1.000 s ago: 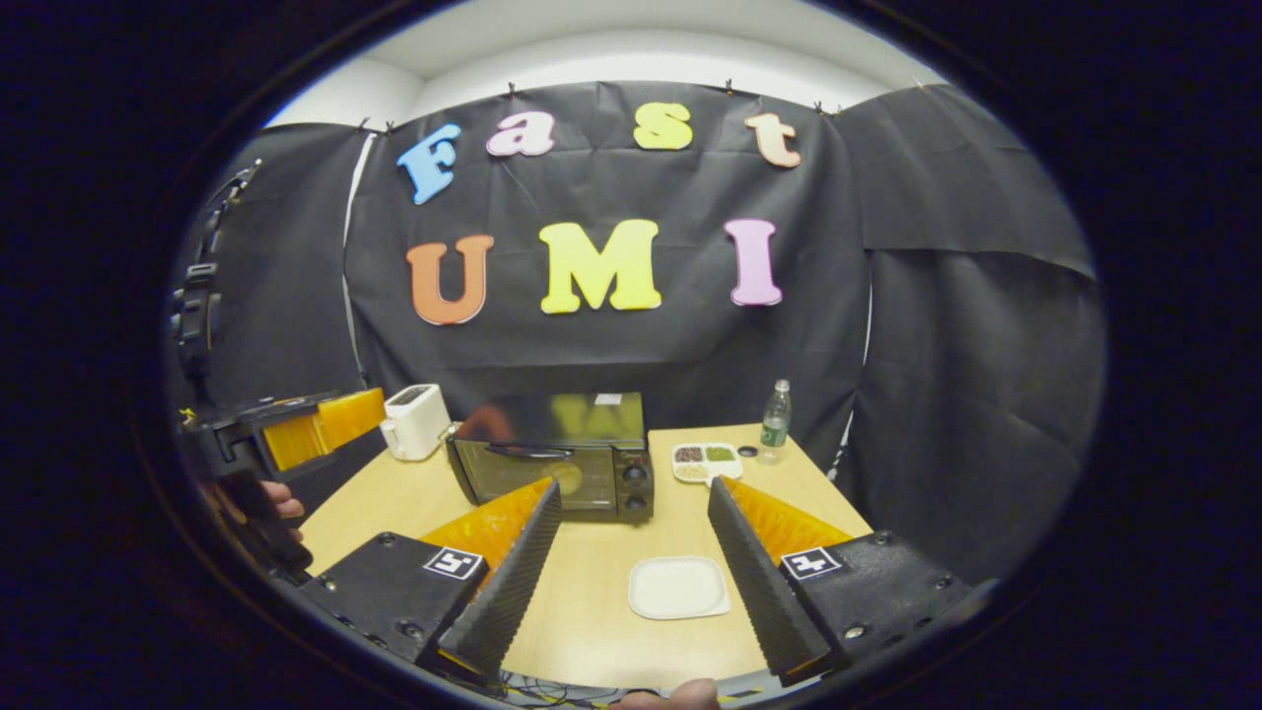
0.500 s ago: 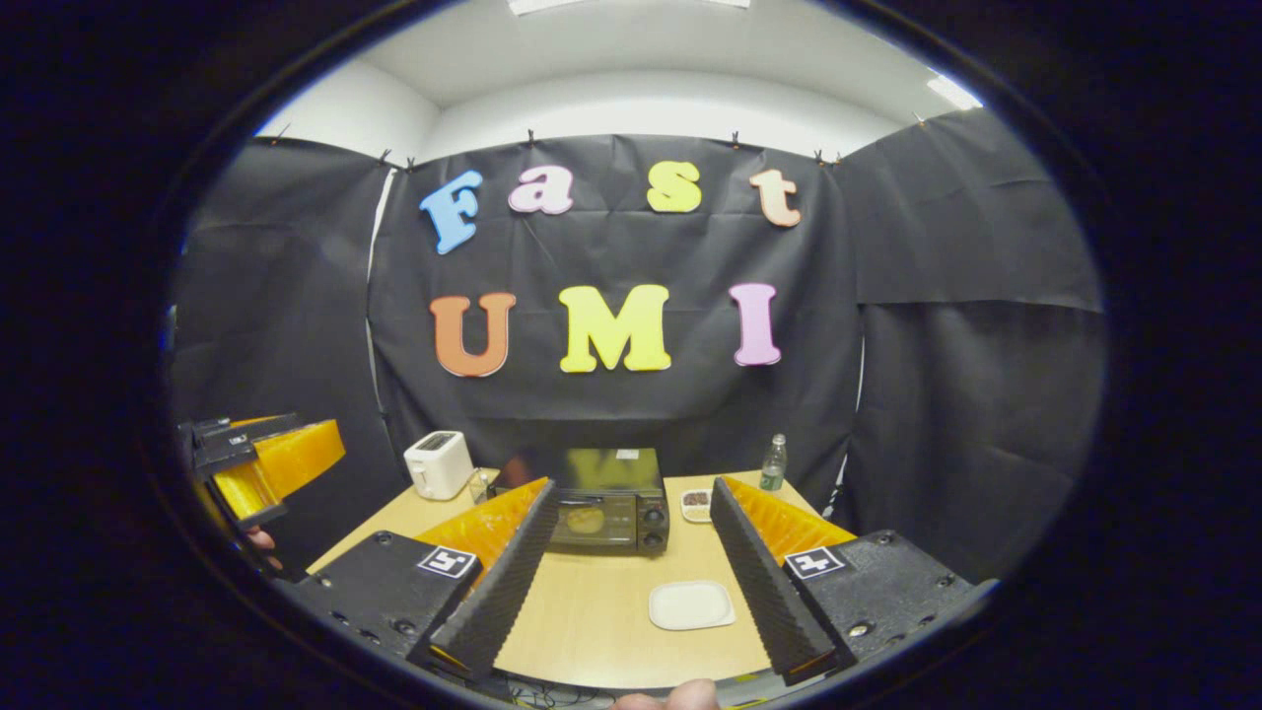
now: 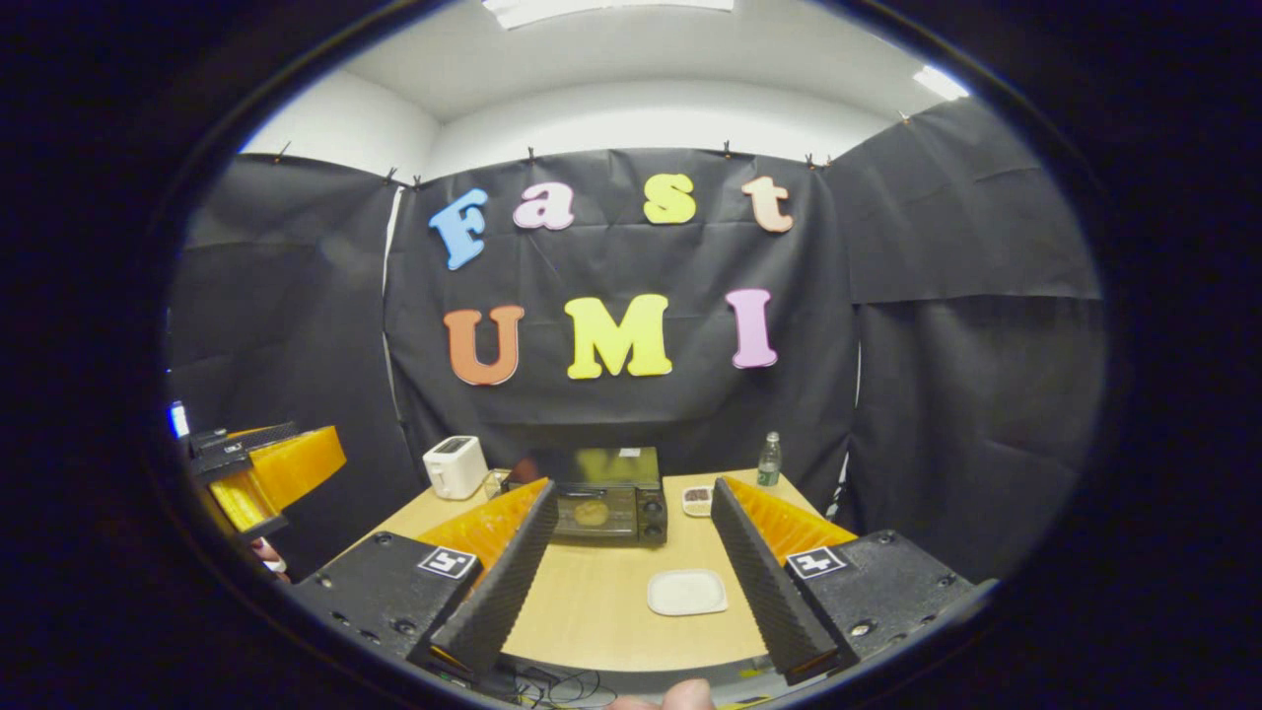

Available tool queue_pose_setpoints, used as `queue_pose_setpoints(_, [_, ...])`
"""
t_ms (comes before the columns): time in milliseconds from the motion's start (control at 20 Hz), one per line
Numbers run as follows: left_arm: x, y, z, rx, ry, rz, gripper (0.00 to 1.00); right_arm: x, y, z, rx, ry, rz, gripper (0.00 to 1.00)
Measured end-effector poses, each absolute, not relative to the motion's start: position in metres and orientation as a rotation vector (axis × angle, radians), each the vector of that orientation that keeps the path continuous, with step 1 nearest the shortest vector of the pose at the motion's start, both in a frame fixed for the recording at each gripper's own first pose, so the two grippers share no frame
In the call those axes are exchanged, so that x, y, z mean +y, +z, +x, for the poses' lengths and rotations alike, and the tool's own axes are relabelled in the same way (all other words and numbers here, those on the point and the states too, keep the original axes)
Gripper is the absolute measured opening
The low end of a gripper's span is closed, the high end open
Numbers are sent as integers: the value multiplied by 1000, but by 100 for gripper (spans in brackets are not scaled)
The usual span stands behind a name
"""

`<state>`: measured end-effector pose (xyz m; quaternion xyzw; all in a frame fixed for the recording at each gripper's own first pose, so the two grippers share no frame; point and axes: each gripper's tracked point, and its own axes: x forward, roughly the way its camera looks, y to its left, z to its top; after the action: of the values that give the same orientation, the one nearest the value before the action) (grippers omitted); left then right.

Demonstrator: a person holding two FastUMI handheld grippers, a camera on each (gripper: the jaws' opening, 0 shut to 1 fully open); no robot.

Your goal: Open the electric oven with the left hand, put the food in, and close the electric oven.

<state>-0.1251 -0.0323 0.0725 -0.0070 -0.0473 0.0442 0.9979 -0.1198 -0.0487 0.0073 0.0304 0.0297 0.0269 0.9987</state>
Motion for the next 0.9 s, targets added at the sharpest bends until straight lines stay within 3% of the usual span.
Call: queue_pose_setpoints(900, [-35, 58, -139, -93, 107, 2, 94, -50, 3, -147, 50, 45, 19, 99])
